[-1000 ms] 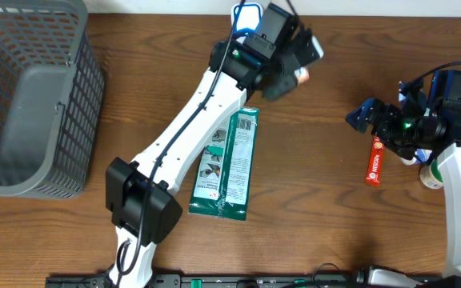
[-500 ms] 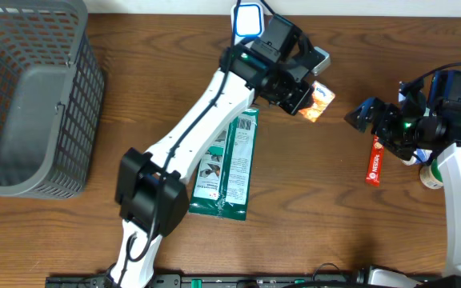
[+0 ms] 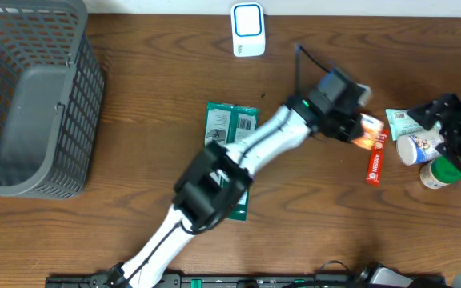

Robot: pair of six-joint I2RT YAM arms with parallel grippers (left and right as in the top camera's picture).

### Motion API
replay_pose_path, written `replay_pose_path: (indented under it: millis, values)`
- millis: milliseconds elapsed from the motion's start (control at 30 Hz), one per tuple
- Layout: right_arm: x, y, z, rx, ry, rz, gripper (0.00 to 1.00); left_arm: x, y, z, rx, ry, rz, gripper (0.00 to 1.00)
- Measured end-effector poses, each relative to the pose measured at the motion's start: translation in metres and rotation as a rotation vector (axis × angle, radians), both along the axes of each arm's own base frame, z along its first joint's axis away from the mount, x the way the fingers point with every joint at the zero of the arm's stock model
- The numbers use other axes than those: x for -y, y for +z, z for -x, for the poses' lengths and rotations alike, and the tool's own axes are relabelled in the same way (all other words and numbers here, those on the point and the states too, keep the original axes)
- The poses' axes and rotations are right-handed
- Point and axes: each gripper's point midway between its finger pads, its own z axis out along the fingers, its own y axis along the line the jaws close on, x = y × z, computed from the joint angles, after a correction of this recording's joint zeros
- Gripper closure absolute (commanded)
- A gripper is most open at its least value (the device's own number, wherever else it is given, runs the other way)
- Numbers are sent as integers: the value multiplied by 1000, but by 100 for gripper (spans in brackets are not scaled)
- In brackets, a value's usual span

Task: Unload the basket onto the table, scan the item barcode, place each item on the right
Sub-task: 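Carry the tissue pack right and drop it beside the red sachet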

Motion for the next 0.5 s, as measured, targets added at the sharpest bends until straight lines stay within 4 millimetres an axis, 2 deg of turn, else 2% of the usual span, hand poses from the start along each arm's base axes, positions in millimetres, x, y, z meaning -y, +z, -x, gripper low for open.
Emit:
replay_pose_path:
  millis: [67,100,167,233,333,500]
  values:
    - [2,-4,7,-37,-8,12,1,21,-3,11,13,-15,48,83]
    - [3,-6,8,-46,-9,18,1,29,-5,17,12,-21,61,73]
    - [4,-8,12,-62,-6,28,1,38,-13,28,15,-28,58,45]
    - [5,-8,13,-66,3,43,1,41,-20,32,25,-14,36,33]
    - [5,-10,15,-73,18,52,1,41,-22,28,76,-7,20,25]
    - [5,-10,16,-73,29,60,1,34,-24,14,119,11,3,23]
